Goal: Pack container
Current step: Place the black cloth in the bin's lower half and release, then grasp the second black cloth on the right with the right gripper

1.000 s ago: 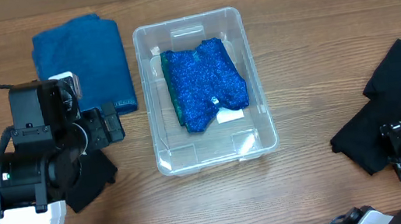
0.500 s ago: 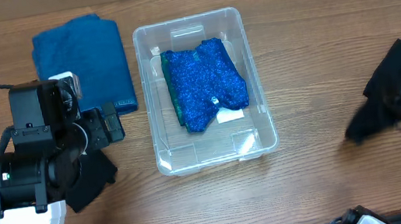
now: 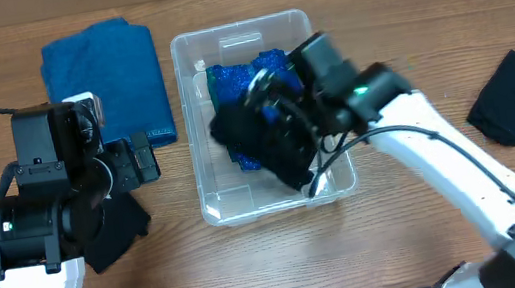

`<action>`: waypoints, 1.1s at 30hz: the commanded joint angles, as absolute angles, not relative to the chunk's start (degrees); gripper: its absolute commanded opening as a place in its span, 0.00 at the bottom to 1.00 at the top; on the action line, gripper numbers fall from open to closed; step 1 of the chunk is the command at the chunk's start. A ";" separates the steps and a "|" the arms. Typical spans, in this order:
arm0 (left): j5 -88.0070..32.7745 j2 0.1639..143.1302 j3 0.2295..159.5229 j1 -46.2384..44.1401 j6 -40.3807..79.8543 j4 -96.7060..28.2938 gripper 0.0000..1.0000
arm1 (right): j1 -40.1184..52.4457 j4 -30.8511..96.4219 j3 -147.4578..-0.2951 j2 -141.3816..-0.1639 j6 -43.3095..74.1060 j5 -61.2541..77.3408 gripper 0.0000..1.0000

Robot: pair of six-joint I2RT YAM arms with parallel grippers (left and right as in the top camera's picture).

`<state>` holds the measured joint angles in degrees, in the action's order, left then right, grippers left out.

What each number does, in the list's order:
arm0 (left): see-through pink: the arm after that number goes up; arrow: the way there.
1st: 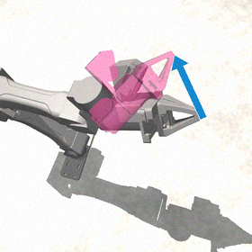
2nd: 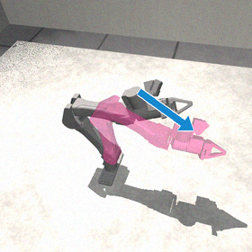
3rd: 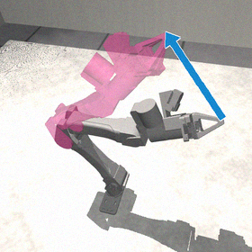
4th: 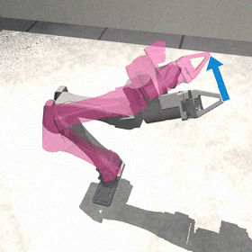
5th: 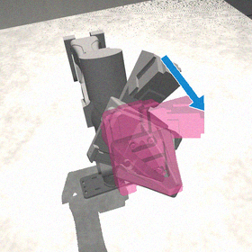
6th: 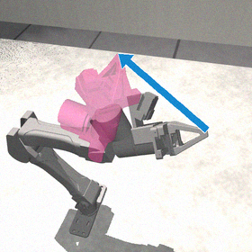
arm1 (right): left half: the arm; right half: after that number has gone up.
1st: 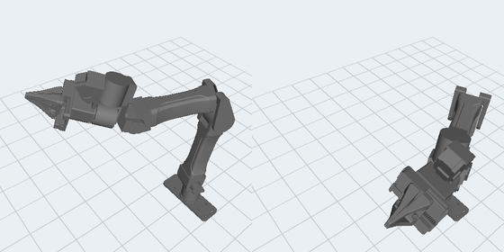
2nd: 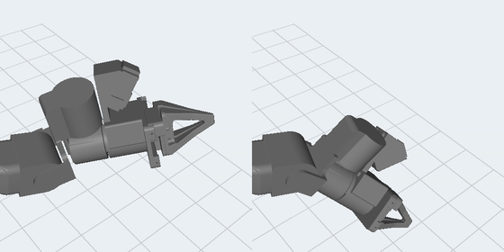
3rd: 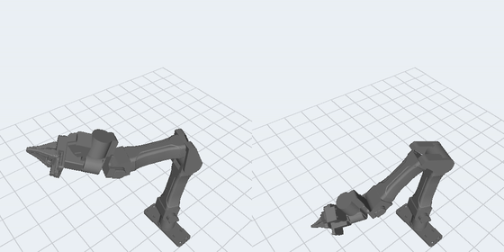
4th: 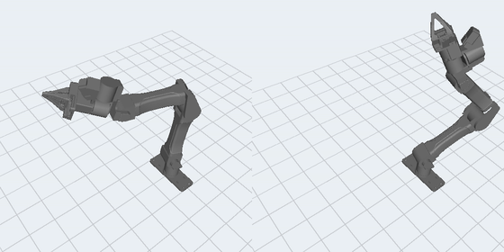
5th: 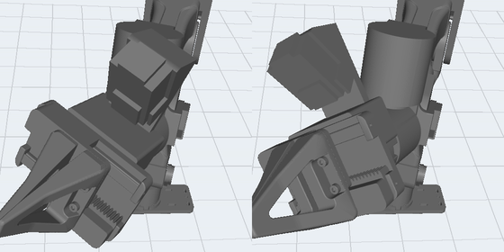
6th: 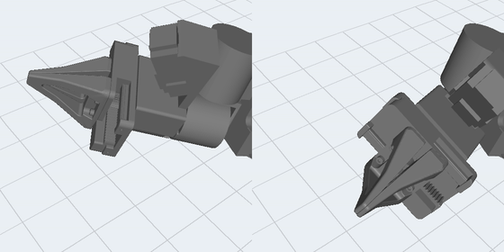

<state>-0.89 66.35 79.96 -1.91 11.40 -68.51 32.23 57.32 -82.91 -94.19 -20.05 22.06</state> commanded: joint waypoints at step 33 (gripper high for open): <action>-1.10 67.13 80.75 -2.28 10.70 -69.17 1.00 | -40.80 56.64 -85.41 -110.37 14.09 9.32 1.00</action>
<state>-0.89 66.83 79.96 -1.91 11.40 -69.21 -39.24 57.41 -85.54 -104.33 15.55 4.23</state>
